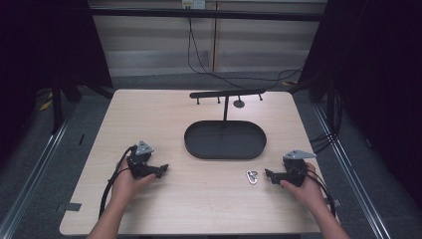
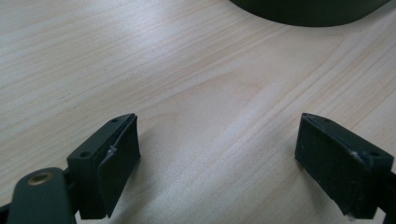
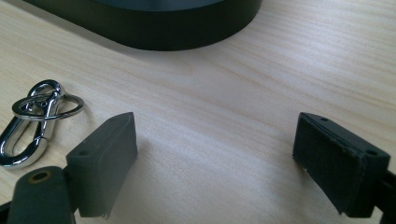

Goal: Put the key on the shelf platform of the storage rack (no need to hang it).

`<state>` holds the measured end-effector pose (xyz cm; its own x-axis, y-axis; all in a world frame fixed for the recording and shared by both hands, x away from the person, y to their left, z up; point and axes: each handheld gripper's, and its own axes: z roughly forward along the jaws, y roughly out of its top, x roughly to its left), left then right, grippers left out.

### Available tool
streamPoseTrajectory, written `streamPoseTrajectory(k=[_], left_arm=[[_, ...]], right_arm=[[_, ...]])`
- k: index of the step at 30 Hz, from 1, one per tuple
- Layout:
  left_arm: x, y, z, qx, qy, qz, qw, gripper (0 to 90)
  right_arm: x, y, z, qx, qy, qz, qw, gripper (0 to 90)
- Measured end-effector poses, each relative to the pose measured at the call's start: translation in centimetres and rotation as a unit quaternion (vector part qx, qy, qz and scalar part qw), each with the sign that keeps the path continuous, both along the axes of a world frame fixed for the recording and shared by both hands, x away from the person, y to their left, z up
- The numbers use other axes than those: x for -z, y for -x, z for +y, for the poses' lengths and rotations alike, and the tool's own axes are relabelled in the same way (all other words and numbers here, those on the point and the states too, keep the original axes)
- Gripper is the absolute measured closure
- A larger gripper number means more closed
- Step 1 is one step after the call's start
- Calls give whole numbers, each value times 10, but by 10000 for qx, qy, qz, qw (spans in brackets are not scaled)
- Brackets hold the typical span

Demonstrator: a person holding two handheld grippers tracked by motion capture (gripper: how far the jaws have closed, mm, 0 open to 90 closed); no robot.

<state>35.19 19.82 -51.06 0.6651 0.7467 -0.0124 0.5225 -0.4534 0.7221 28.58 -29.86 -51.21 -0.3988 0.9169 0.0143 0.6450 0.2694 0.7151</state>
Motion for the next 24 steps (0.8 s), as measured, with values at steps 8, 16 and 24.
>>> streamPoseTrajectory(k=[8, 16, 24], left_arm=[[0, 0, 0, 6, -4, 4, 10000, 134], [0, 0, 0, 5, -3, 3, 10000, 133], [0, 0, 0, 6, -3, 3, 10000, 133]], right_arm=[[-3, 0, 0, -14, 54, 148, 9999, 140], [-18, -5, 1, -270, 471, 858, 9948, 177], [-31, -9, 11, -567, 615, 1499, 9852, 187]])
